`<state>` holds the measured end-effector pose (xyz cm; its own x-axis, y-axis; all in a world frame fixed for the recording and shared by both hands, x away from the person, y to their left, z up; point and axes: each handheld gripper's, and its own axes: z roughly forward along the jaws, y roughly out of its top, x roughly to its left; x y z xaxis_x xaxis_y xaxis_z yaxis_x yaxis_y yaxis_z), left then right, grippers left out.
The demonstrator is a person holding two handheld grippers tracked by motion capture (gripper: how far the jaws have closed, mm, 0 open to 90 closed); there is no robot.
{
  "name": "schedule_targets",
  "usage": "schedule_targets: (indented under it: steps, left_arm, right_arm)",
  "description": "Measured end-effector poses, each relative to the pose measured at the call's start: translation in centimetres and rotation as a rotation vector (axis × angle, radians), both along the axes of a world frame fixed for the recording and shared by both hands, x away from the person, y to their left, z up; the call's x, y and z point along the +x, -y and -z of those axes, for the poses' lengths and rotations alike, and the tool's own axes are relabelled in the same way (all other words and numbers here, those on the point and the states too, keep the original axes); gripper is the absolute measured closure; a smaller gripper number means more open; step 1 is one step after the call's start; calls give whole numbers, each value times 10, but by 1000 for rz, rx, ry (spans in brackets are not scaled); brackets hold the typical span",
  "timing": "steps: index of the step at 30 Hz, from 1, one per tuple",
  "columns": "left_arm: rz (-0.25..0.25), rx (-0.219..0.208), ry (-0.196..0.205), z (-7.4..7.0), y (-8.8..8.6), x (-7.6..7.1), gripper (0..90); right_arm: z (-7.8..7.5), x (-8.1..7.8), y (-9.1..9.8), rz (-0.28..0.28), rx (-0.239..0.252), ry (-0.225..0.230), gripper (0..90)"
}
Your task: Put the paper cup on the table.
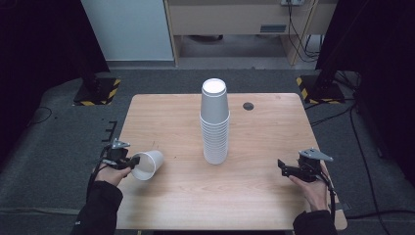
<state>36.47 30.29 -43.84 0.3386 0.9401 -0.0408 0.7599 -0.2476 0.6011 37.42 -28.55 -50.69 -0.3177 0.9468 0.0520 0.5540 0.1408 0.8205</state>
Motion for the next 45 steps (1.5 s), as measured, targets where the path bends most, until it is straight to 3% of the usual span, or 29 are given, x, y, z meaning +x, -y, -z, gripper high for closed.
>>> schedule_targets:
  steps: [1, 3, 6, 13, 18, 19, 21, 22, 24, 28, 30, 33, 34, 35, 36, 37, 38, 39, 40, 41, 42, 43, 45]
  left_arm:
    - [0, 0, 0, 0, 0, 0, 873]
    - [-14, 8, -53, -5, -1, 4, 873]
    - [-21, 26, -81, -7, -1, 6, 872]
    - [-52, 61, -224, -9, 2, 17, 862]
    - [-79, 55, -256, -8, 4, 22, 853]
    - [-83, 56, -257, -8, 5, 24, 807]
    - [-77, 54, -218, -6, 6, 27, 760]
    - [-77, 54, -218, -6, 6, 27, 753]
    - [-65, 39, -153, -4, 7, 28, 752]
    - [-79, 20, -109, -3, 7, 27, 714]
    - [-100, -10, -68, -5, 3, 24, 656]
    - [-128, -71, 34, -8, 0, 17, 505]
    - [-128, -71, 34, -8, 0, 17, 467]
    - [-123, -86, 78, -9, -2, 15, 385]
    - [-129, -108, 164, -12, -5, 8, 353]
    - [-122, -114, 211, -13, -6, 5, 344]
    - [-122, -114, 211, -13, -6, 5, 318]
    - [-120, -142, 277, -14, -8, -2, 299]
    - [-118, -157, 309, -14, -9, -5, 299]
    - [-118, -157, 309, -14, -9, -5, 292]
    - [-129, -184, 357, -14, -10, -12, 278]
    - [-129, -184, 357, -14, -10, -12, 279]
    - [-134, -210, 414, -13, -11, -18, 267]
  right_arm:
    - [0, 0, 0, 1, 3, -4, 66]
    - [1, 0, 1, 2, 3, -5, 67]
    - [1, 0, 1, 1, 5, -10, 67]
    - [2, 1, 1, -11, 2, -17, 66]
    - [3, 1, 0, -18, 3, -24, 66]
    - [3, 1, 0, -17, 4, -25, 65]
    - [3, 1, 0, -15, 6, -21, 66]
    - [3, 1, 0, -15, 5, -20, 65]
    - [3, 1, 0, -14, 6, -22, 66]
    - [3, 1, 0, -15, 4, -21, 65]
    - [3, 1, 0, -14, 4, -20, 66]
    - [2, 1, 1, -13, 3, -19, 65]
    - [2, 1, 1, -13, 3, -19, 65]
    - [3, 1, 1, -11, 4, -19, 64]
    - [3, 1, 1, -9, 4, -22, 64]
    - [3, 1, 1, -8, 5, -22, 64]
    - [3, 1, 1, -8, 5, -22, 64]
    - [3, 1, 1, -6, 4, -21, 64]
    - [3, 1, 1, -4, 4, -21, 64]
    - [3, 1, 1, -6, 3, -20, 64]
    - [3, 1, 1, -3, 4, -18, 64]
    - [2, 1, 1, 0, 7, -19, 64]
    - [2, 1, 2, 1, 7, -16, 64]
